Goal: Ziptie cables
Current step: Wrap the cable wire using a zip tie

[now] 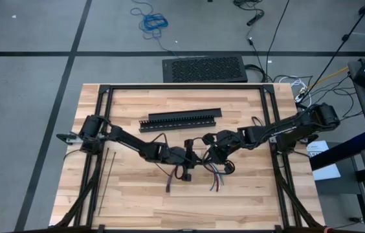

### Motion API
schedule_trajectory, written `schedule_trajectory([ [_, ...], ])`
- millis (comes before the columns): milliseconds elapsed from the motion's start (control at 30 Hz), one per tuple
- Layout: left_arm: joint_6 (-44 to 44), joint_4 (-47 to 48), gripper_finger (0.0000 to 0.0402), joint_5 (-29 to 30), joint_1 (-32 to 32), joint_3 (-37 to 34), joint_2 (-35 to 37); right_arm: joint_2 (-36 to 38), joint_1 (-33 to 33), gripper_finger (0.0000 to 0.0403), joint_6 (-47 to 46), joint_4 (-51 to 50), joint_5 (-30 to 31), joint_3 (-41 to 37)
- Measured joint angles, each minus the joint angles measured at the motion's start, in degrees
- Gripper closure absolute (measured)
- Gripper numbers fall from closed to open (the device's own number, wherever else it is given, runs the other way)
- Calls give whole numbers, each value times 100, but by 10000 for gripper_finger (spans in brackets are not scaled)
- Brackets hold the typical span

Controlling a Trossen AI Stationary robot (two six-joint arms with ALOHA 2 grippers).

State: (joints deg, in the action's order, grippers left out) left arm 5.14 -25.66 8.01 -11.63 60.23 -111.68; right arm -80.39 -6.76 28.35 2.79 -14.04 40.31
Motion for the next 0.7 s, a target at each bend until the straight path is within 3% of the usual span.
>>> schedule_trajectory([
  [400, 14, 269, 392, -2, 10, 9, 4, 219, 148, 403, 143, -206, 246, 264],
  [700, 7, 437, 392, 11, 3, 0, 4, 555, 151, 403, 290, -1025, 1045, 773],
])
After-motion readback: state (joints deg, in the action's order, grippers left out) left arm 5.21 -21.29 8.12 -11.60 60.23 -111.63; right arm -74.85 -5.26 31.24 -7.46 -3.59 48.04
